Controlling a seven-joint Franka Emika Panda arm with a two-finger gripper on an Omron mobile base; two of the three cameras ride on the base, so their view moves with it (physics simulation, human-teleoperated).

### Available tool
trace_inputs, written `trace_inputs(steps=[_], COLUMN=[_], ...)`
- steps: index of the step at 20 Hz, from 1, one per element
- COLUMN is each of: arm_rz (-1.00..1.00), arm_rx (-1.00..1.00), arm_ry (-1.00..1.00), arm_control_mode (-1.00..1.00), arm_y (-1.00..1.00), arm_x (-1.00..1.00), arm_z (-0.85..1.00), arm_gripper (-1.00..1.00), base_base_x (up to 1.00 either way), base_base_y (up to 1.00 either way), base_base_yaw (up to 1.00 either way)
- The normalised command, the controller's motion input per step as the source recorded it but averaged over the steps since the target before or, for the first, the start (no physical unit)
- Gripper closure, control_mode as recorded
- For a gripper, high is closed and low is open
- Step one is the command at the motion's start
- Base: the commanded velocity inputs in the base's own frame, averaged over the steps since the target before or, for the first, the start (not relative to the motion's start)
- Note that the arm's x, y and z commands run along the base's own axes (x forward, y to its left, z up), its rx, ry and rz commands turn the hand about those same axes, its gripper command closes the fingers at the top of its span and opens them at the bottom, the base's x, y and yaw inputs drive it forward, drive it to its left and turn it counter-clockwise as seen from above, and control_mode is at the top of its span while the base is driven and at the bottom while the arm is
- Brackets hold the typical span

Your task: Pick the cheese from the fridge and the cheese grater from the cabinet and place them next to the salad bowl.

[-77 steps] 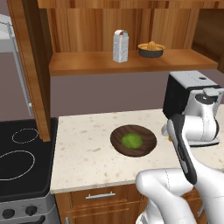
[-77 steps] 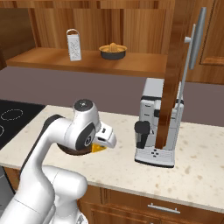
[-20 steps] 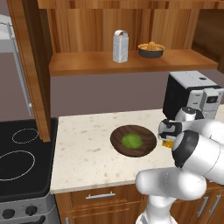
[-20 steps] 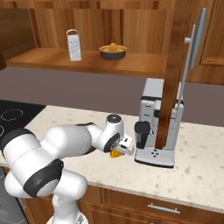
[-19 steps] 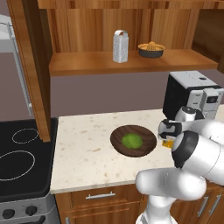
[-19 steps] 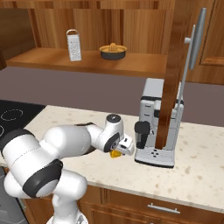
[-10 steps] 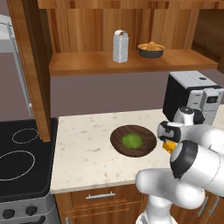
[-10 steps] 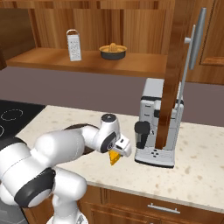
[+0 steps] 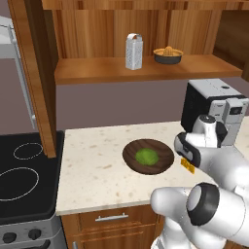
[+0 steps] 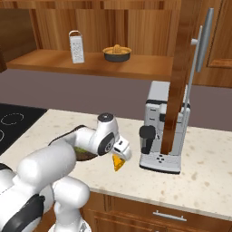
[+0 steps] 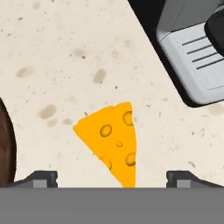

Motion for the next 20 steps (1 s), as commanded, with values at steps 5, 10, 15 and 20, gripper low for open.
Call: trace_inputs(steps=[5, 10, 15, 20], arm_rz=[0.00, 0.00, 0.00, 0.03], arm_rx=[-0.04, -0.01, 0.00, 0.00], arm_ry=[-0.03, -0.12, -0.07, -0.11], arm_control_mode=[-1.00, -1.00, -1.00, -1.00], arm_y=[0.18, 0.16, 0.23, 0.26], arm_x=[-0.30, -0.32, -0.25, -0.25], arm_z=[0.42, 0.49, 0.45, 0.51], arm_gripper=[-1.00, -1.00, -1.00, -1.00], base_base_x=[0.00, 0.00, 0.00, 0.00], base_base_y=[0.00, 0.00, 0.00, 0.00], base_base_yaw=[0.00, 0.00, 0.00, 0.00])
